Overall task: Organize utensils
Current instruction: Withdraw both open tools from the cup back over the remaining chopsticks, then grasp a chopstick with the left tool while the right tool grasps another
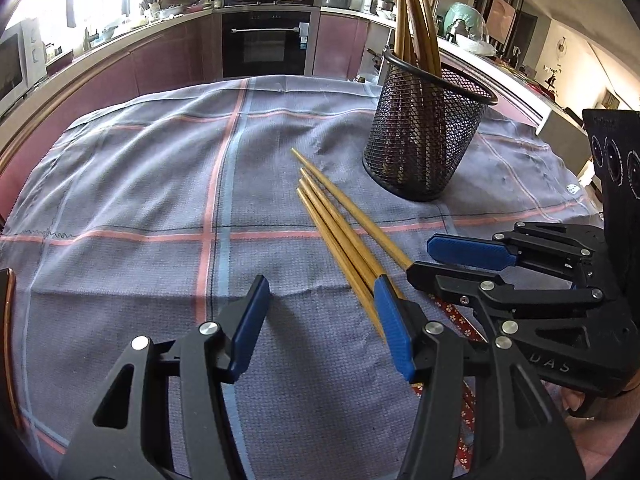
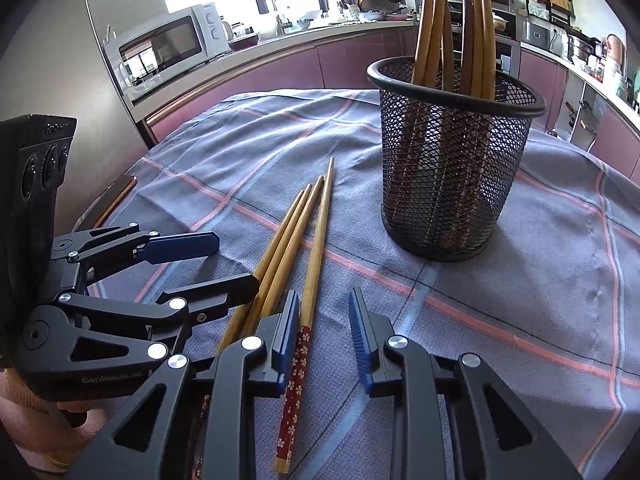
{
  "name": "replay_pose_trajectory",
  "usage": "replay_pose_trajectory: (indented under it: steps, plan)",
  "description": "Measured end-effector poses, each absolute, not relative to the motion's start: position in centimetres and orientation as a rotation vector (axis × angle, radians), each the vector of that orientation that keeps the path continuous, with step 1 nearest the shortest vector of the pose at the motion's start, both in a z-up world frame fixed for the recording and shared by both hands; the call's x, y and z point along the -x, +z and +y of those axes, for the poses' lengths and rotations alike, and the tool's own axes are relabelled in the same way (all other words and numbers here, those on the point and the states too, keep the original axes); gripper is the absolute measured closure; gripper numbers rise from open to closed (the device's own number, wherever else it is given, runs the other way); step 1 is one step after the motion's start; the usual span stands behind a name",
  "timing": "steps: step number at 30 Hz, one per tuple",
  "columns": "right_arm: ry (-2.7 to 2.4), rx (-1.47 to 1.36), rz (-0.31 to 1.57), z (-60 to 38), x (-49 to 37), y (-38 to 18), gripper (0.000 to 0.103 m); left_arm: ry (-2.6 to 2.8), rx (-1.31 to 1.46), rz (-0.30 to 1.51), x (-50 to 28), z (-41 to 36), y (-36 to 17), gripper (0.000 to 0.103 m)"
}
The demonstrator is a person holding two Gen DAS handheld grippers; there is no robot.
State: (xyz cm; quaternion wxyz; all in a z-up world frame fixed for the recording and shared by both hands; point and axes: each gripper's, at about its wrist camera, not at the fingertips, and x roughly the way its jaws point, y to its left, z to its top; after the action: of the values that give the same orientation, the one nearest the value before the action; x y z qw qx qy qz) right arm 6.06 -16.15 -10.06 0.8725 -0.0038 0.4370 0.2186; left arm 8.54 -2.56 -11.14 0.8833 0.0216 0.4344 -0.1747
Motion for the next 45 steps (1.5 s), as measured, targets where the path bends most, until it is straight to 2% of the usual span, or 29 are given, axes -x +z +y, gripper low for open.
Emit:
replay_pose_trajectory:
  steps: [5, 9, 14, 17, 26, 29, 30, 36, 39, 45]
  plan:
    - [0.459, 0.009, 0.913, -16.2, -6.1, -10.0, 0.078, -0.372, -0.053, 0.912, -8.6, -2.6, -11.1, 0.053]
    - [0.460, 0.009, 0.913, -16.1, -6.2, -10.0, 0.078, -0.386, -0.054, 0.922, -8.7, -2.6, -11.0, 0.073]
    - [0.459, 0.016, 0.916, -15.8, -6.3, -9.8, 0.078, -0.390, -0.046, 0.934, -8.8, -2.5, -10.9, 0.072]
    - [0.462, 0.028, 0.914, -15.4, -6.5, -9.7, 0.078, -0.384, -0.055, 0.939, -9.0, -2.6, -10.9, 0.068]
    - [0.446, 0.074, 0.908, -14.4, -7.5, -9.8, 0.079, -0.364, -0.051, 0.947, -10.1, -2.4, -11.1, 0.077]
    - [0.443, 0.084, 0.908, -14.2, -7.7, -9.8, 0.080, -0.356, -0.048, 0.948, -10.4, -2.4, -11.2, 0.084]
    - [0.439, 0.089, 0.908, -14.2, -7.7, -9.8, 0.081, -0.355, -0.047, 0.949, -10.4, -2.4, -11.2, 0.086]
    - [0.423, 0.095, 0.907, -14.1, -7.9, -9.9, 0.086, -0.351, -0.049, 0.948, -10.4, -2.5, -11.2, 0.086]
    - [0.422, 0.088, 0.909, -14.3, -8.0, -9.9, 0.095, -0.348, -0.042, 0.948, -10.5, -2.4, -11.2, 0.087]
    - [0.419, 0.078, 0.905, -14.7, -7.8, -9.7, 0.098, -0.336, -0.020, 0.946, -10.6, -2.1, -11.2, 0.090]
